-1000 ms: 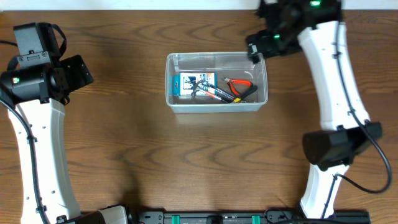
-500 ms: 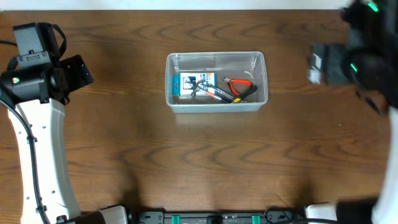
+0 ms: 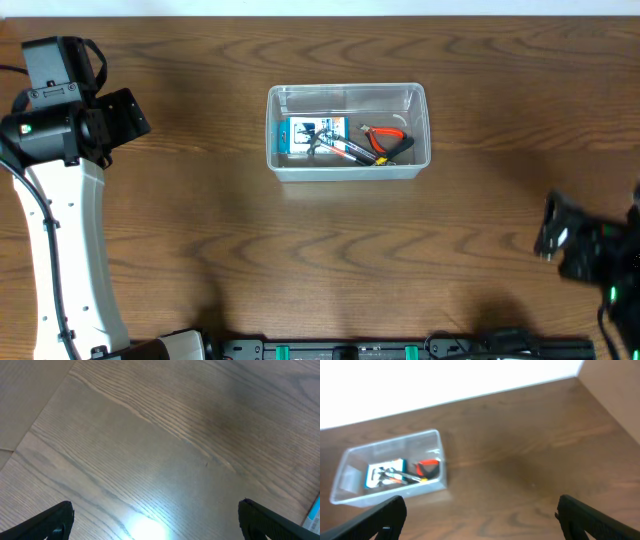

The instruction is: Pack container

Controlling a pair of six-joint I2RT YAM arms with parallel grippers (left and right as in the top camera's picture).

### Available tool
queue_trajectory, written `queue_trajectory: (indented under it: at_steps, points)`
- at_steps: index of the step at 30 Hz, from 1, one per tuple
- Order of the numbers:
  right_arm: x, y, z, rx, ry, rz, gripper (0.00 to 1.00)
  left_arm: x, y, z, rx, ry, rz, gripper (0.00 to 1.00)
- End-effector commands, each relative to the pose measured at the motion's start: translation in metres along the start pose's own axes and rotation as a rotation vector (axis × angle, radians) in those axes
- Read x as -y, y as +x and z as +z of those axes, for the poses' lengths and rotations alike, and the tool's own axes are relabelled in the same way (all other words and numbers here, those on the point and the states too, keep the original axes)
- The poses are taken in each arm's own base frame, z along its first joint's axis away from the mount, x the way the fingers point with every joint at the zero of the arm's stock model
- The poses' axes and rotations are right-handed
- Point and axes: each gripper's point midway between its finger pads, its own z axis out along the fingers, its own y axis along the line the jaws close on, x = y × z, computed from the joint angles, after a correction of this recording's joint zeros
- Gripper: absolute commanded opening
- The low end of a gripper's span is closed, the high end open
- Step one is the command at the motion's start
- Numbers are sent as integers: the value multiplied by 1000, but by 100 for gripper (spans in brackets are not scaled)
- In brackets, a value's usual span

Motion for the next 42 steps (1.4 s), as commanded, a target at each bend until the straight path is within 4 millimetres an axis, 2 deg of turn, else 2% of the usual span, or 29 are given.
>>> queue_trajectory:
  at_steps: [1,7,13,17,20,25,32,35,38,42]
  points:
    - [-7,24,0,7,-82,-27,99,-4,-1,0,4,-17,13,98]
    - [1,60,4,-32,-77,-33,99,-4,-1,0,4,-17,13,98]
    - [14,104,0,-212,-28,-37,99,-4,-1,0,4,-17,13,98]
    - [15,117,-3,-272,-28,-6,99,-4,-1,0,4,-17,13,98]
    - [15,118,-4,-275,-27,-5,99,-4,-1,0,4,-17,13,98]
    - [11,97,1,-184,-36,16,99,-4,-1,0,4,-17,13,98]
    - [17,82,-1,-98,-12,-15,99,-4,-1,0,4,-17,13,98]
    - [18,78,-7,-31,-21,-69,99,-4,-1,0,4,-17,13,98]
    - [21,70,-18,111,-28,-128,99,-4,-1,0,4,-17,13,98]
    - [27,66,-34,289,-14,-107,99,-4,-1,0,4,-17,13,98]
